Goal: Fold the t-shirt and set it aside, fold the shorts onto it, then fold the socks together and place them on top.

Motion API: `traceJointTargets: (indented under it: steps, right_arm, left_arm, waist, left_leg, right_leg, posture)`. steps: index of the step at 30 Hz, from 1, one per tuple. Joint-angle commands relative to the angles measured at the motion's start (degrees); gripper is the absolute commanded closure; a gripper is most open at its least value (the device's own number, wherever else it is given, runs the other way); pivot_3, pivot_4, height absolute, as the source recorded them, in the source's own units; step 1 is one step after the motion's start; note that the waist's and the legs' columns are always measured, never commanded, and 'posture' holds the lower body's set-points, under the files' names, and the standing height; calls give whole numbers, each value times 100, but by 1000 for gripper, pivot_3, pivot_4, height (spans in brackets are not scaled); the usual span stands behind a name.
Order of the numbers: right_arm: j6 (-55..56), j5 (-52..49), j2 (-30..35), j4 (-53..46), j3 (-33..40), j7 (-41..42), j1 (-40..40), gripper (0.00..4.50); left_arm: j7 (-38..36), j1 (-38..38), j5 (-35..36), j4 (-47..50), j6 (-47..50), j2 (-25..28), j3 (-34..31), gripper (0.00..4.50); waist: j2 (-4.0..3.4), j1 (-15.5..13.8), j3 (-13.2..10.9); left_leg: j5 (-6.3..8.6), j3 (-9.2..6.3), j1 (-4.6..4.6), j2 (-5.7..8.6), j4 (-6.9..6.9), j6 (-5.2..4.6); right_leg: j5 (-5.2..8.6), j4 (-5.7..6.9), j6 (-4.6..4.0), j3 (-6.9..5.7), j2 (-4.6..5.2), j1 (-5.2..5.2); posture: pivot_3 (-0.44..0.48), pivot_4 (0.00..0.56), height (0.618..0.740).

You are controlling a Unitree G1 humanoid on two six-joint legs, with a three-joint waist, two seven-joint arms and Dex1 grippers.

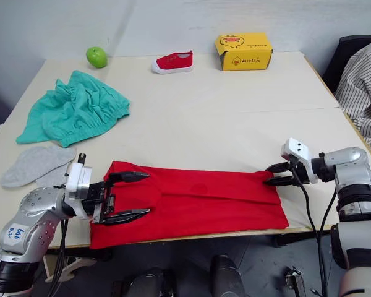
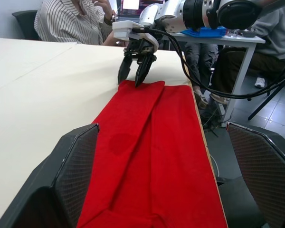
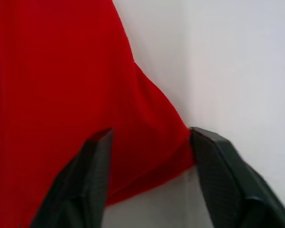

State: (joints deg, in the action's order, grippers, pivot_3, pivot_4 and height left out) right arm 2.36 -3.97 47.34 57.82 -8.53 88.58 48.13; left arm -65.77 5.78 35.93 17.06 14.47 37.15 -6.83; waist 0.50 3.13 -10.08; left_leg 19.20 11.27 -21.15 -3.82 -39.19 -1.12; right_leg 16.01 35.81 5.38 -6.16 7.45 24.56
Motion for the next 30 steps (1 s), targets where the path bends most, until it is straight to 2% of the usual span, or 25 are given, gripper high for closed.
traceJointTargets:
  steps: [1, 4, 5, 7, 12, 17, 20, 24, 26, 30]
  right_arm:
    - [-83, 108, 35, -30, -149, 391, -3, 3284]
    - [33, 279, 120, 171, -146, 298, 316, 4326]
    - [134, 371, 117, 302, -139, 114, 502, 4455]
    - [263, 519, 74, 562, -126, -258, 838, 4455]
    - [597, 877, -277, 1299, 7, -2059, 1779, 4455]
    - [835, 1156, -614, 1635, -1, -2859, 2033, 4455]
    - [839, 1125, -735, 1719, 150, -2988, 2027, 4455]
    - [529, 903, -705, 1732, 494, -2680, 1978, 3494]
    - [685, 715, -674, 1655, 764, -2696, 1930, 2768]
    - [781, 295, -332, 1194, 1400, -3304, 1580, 1338]
  left_arm:
    - [89, -62, -37, 53, -127, 0, -124, 0]
    - [216, -85, -92, 15, -194, -28, -173, 0]
    - [268, -97, -119, -9, -233, -40, -193, 0]
    - [375, -123, -161, -35, -290, -79, -219, 0]
    - [767, -241, -345, -48, -434, -262, -271, 0]
    - [1135, -312, -569, -86, -662, -469, -306, 0]
    - [1274, -390, -635, -117, -728, -537, -324, 0]
    - [1354, -484, -620, -179, -746, -556, -363, 0]
    - [1369, -457, -628, -240, -763, -551, -367, 0]
    - [1318, -166, -762, -736, -925, -522, -362, 0]
  waist:
    - [0, -1, 0]
    - [0, 2, 0]
    - [-3, 6, -2]
    - [-6, 13, -4]
    - [-16, 47, -10]
    - [-17, 22, -10]
    - [-18, 19, -11]
    - [-19, 20, -12]
    - [-19, 25, -12]
    - [-19, -5, -12]
  left_leg:
    - [0, 0, 0, 0, 0, 0]
    - [0, 0, 0, 1, 0, 0]
    - [0, 0, 0, 2, 0, 0]
    - [0, 2, -1, 5, -1, 0]
    - [1, 10, -6, 2, 1, 2]
    - [2, 12, -8, -1, 4, 6]
    - [1, 14, -12, 2, 3, 3]
    - [0, 13, -14, 0, 4, 2]
    - [0, 14, -13, 1, 4, 2]
    - [0, 14, -12, 1, 3, 2]
  right_leg:
    - [0, 0, 0, 0, 0, 0]
    - [0, 0, 0, 0, 2, 0]
    - [0, 1, 0, 1, 4, 0]
    - [0, 4, 0, 4, 7, 4]
    - [1, 9, -2, 11, 5, 19]
    - [3, 7, -5, 10, 2, 19]
    - [1, 8, -2, 10, 4, 20]
    - [1, 11, -2, 9, 0, 19]
    - [1, 9, -2, 9, 0, 19]
    - [1, 9, -2, 8, 0, 20]
  posture:
    - [0, 150, 740]
    - [0, 150, 740]
    - [0, 150, 740]
    - [0, 150, 740]
    - [0, 150, 740]
    - [0, 150, 740]
    - [0, 150, 740]
    - [0, 150, 740]
    - [0, 150, 740]
    - [0, 150, 740]
